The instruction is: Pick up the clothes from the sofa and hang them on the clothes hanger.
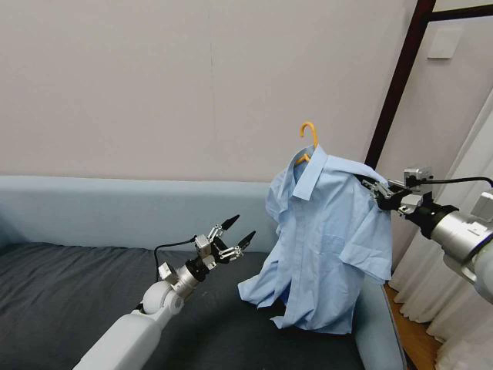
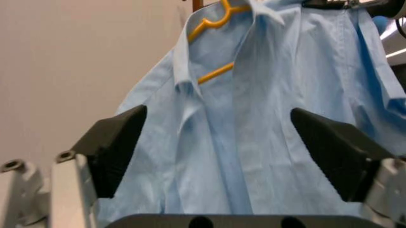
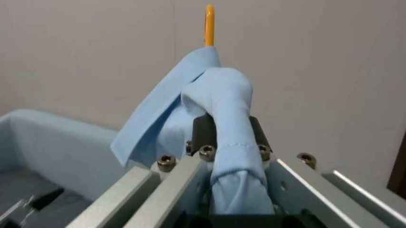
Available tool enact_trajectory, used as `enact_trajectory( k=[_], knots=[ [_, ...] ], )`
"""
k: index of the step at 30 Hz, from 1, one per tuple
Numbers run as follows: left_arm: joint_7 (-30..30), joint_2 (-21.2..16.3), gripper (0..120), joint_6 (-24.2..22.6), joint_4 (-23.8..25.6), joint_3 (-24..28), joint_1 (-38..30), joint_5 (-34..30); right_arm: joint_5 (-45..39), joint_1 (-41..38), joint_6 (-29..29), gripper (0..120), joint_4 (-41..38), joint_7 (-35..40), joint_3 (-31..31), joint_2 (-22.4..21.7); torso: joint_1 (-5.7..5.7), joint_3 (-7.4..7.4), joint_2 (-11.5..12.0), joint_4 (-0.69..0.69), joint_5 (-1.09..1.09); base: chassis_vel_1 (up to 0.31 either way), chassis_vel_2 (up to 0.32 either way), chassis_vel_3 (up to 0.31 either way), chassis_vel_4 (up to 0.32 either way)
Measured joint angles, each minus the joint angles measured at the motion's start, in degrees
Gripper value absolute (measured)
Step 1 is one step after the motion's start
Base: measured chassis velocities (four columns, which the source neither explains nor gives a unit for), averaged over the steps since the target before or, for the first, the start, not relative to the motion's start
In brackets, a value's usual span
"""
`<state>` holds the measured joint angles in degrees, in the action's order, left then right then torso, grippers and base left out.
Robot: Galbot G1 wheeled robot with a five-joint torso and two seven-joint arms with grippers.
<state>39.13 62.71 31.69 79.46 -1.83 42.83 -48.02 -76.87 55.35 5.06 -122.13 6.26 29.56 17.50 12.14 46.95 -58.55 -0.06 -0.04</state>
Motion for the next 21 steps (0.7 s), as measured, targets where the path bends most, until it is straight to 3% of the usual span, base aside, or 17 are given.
enact_trajectory(
  k=[6,15,21],
  knots=[
    [-0.9,0.6,100,0.1,0.8,-1.9,2.2,0.1,1.2,0.9,2.4,0,-0.1,6.5,5.0,2.7,0.0,0.0,0.0,0.0,0.0,0.0,0.0,0.0,0.0],
    [-2.9,-0.2,100,0.9,1.4,-3.3,4.1,1.0,11.8,1.7,7.2,0,-4.1,22.7,14.6,6.6,0.0,0.0,0.0,0.0,0.0,0.0,0.0,0.0,0.0],
    [-4.0,-0.4,100,1.0,1.8,-3.5,4.6,1.3,20.6,1.0,10.5,0,-3.6,28.5,14.4,7.2,0.0,0.0,0.0,-0.01,0.0,0.0,0.0,0.0,0.0]
  ],
)
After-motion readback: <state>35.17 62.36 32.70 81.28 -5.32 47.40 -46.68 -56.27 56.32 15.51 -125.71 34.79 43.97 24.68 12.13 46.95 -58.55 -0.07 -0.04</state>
